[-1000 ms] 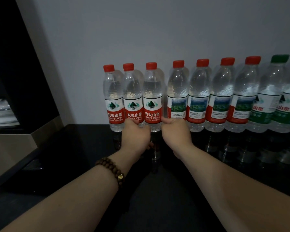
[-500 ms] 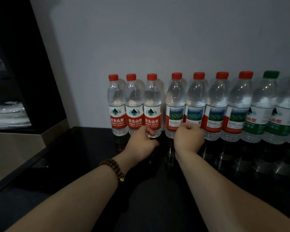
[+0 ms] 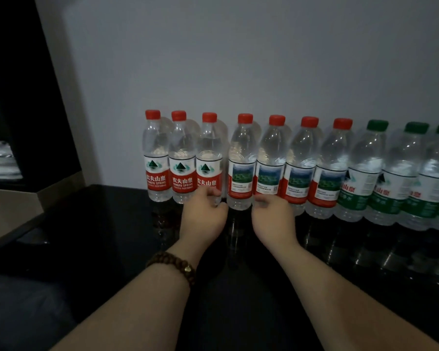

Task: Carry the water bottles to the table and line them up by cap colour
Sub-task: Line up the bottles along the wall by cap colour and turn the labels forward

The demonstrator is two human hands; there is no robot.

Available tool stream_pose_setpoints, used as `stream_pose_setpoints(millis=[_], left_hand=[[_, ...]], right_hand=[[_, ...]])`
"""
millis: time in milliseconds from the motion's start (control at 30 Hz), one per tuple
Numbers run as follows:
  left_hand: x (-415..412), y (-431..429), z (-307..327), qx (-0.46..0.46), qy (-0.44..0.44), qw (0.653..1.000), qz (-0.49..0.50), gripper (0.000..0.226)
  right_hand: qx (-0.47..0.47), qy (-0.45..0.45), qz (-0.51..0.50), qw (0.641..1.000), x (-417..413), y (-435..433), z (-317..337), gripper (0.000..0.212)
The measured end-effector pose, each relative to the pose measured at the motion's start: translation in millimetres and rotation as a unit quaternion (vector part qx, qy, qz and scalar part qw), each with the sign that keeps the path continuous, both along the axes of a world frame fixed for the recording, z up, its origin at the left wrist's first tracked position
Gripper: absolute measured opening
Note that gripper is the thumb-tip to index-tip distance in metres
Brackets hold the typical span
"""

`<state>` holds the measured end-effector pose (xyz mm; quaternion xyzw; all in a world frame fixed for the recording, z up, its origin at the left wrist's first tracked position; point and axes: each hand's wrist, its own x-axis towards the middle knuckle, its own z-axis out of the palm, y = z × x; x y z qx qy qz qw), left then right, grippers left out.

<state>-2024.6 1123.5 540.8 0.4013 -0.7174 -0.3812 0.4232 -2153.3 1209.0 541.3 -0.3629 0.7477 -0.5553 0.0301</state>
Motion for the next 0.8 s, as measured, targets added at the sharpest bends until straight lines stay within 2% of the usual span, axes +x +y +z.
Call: stream_pose_setpoints(millis=[100,200,367,467,633,733,800], left_hand=[[-17,11,-4,-0.055,-0.011,0.997,-0.053,0.034],[-21,13,-5,-0.072,-0.011,0.995,-0.072,0.047],[-16,9,-4,-0.060,-0.031,0.990,-0.123,0.067],[-17,4,-2,-0.029,-0.059,0.990,-0.121,0.077],[-20,1,-1,-0.011,-0.025,0.993,-0.115,0.068],[-20,-1,-2,-0.020,-0.012,0.997,-0.076,0.057],[-20,-1,-2,-0.018,-0.016,0.996,-0.080,0.058]], right_hand=[[-0.001,0.043,0.040,0.998,2,-5,-2,0.032],[0.004,0.027,0.057,0.998,-2,-11,-1,0.039],[0.016,0.019,0.054,0.998,0,-15,-5,0.050],[0.015,0.001,0.055,0.998,-2,-16,-5,0.048],[-0.008,-0.021,0.033,0.999,-3,-15,-4,0.041],[-0.003,-0.023,0.049,0.999,-4,-14,-3,0.046],[0.003,-0.019,0.066,0.998,-4,-15,-3,0.051]])
